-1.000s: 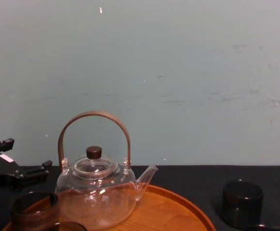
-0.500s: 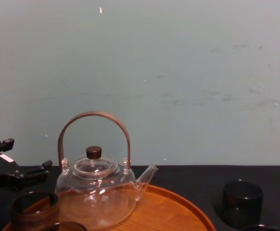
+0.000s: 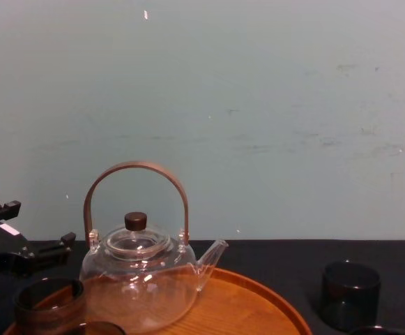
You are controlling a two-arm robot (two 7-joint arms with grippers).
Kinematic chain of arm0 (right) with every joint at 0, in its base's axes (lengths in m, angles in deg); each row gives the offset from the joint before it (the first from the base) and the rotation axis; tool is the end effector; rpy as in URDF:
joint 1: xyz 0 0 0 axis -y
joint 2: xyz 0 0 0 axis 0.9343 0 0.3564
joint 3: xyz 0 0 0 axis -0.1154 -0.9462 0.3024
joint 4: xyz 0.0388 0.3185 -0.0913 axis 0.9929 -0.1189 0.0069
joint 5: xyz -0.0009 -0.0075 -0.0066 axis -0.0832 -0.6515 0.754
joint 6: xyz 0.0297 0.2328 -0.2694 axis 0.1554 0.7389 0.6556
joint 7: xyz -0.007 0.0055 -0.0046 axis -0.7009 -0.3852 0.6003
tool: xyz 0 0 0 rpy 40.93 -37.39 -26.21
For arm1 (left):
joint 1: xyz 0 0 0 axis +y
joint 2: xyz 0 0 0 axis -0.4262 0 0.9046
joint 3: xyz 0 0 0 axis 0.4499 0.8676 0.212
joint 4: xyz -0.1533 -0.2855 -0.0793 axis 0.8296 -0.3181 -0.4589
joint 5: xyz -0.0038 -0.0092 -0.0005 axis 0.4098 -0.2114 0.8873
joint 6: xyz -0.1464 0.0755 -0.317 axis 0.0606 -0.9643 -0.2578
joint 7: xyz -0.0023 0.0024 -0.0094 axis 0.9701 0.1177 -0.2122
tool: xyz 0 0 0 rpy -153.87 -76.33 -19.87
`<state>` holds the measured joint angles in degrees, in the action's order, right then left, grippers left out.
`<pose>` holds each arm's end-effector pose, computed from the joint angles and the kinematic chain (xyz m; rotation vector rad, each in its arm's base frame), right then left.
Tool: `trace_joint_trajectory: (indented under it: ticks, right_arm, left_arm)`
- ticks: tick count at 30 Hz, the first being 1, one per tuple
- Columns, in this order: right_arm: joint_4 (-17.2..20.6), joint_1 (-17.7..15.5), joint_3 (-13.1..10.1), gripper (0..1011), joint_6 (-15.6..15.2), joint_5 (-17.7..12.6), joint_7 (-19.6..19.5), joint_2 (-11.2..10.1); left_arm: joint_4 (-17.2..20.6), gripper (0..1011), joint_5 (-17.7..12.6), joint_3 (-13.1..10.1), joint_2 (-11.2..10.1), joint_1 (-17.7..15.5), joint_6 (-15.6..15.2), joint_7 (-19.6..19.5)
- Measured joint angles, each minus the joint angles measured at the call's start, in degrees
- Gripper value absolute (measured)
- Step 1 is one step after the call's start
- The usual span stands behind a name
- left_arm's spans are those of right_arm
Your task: Pick up the glass from the table and place it on the tray.
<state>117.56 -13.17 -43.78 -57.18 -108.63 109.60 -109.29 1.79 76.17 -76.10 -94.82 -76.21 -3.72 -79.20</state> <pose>0.3900 -0.1042 -0.3379 -0.4188 0.0904 -0.6626 0.4110 0.0946 -0.3465 0.3044 -0.2851 1.2481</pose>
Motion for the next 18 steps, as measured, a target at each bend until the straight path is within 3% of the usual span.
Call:
trace_joint_trajectory:
  ticks: [18]
  right_arm:
    - [1.1, -0.6, -0.8, 900, 1.0, -1.3, 0.7, -0.8]
  left_arm:
    - [0.0, 1001, 0.0, 0.0, 0.0, 0.0, 0.0, 0.0]
